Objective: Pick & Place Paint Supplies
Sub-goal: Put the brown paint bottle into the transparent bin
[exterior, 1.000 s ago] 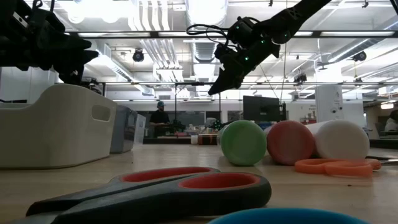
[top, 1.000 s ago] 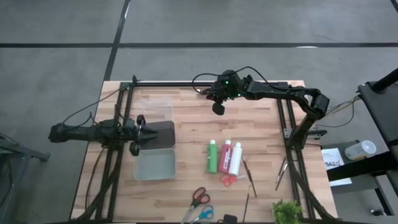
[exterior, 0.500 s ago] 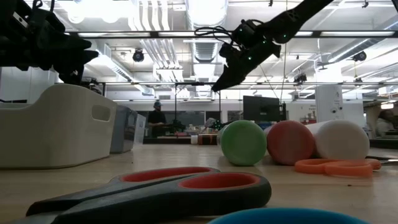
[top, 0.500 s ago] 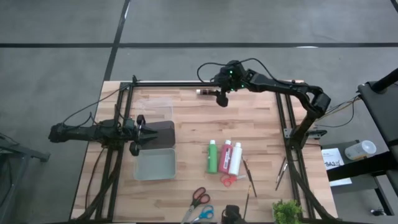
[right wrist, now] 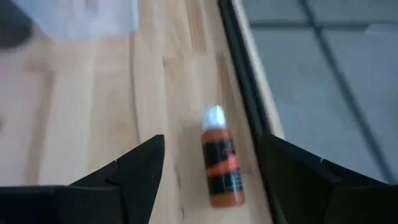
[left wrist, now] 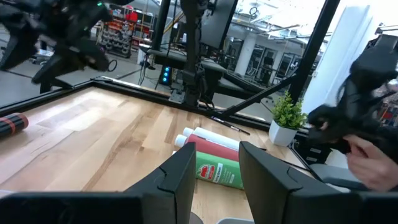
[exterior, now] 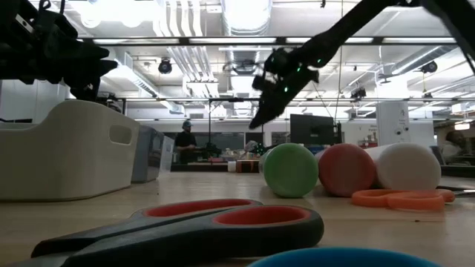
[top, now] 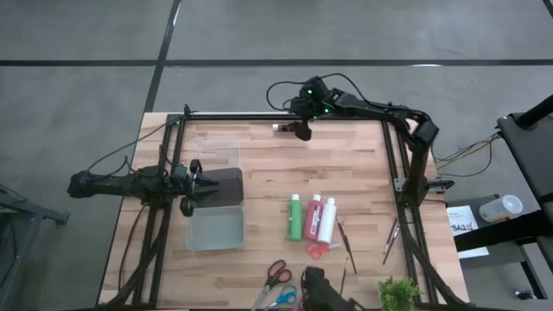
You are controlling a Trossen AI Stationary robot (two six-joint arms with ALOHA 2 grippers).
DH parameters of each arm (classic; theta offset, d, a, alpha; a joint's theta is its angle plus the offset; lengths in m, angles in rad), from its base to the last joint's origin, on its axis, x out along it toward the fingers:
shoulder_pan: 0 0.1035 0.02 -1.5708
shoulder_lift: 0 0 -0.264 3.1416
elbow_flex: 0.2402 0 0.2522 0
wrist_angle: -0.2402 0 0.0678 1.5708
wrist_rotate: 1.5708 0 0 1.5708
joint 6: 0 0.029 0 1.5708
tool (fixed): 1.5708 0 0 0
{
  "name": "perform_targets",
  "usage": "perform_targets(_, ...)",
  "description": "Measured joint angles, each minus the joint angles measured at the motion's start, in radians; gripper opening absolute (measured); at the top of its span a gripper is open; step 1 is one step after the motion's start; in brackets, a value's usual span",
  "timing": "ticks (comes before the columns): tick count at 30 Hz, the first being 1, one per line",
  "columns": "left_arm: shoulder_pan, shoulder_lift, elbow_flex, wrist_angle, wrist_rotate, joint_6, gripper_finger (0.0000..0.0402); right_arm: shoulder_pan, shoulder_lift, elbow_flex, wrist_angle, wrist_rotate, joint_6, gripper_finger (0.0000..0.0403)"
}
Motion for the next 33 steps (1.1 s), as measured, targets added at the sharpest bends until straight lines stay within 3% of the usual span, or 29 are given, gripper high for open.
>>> perform_targets(8, 0.0, 0.0, 0.0, 0.0, 0.0, 0.0, 0.013, -0.034, 0.161, 0.151, -0.11, 0.024, 0.007, 0.0263)
perform_targets(17, 0.0, 0.0, 0.0, 0.0, 0.0, 0.0, 0.013, -0.032, 0.242, 0.309, -0.269, 0.019, -0.025, 0.0263)
perform_targets(33, 0.0, 0.0, 0.0, 0.0, 0.0, 0.0, 0.013, -0.028, 0.279, 0.298, -0.286, 0.023, -0.022, 0.0263)
